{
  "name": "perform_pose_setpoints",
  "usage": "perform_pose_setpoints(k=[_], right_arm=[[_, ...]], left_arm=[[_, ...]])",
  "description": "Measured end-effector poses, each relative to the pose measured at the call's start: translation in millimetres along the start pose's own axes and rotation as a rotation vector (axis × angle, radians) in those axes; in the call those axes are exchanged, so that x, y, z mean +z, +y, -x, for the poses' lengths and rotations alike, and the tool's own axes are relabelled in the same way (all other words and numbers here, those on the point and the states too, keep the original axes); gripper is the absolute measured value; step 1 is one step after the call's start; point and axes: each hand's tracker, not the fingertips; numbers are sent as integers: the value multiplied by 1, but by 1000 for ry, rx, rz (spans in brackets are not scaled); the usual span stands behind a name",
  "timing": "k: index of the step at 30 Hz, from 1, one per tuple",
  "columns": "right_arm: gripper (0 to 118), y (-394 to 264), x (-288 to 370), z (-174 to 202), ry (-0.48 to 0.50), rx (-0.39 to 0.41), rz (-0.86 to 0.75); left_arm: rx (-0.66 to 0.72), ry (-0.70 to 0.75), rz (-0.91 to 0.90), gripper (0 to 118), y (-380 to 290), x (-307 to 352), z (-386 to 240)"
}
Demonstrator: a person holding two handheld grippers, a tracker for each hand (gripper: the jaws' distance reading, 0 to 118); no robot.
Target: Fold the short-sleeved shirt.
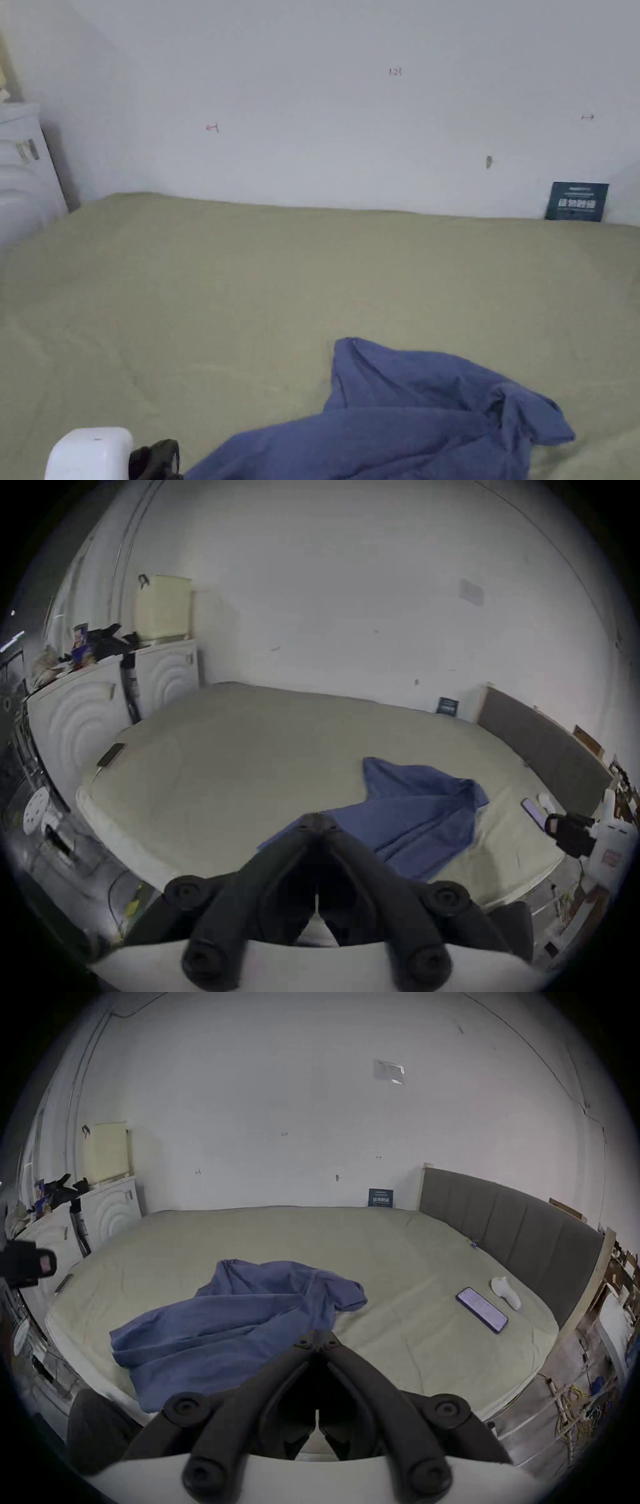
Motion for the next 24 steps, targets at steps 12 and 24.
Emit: perform_pose_setpoints(k=[12, 24], right_arm=[[0, 0, -18, 12, 12, 19, 33], [0, -9, -50, 1, 1, 8, 140]], left_arm=[[-1, -17, 280, 1, 5, -111, 40], [-196, 40, 627, 99, -48, -257, 23]])
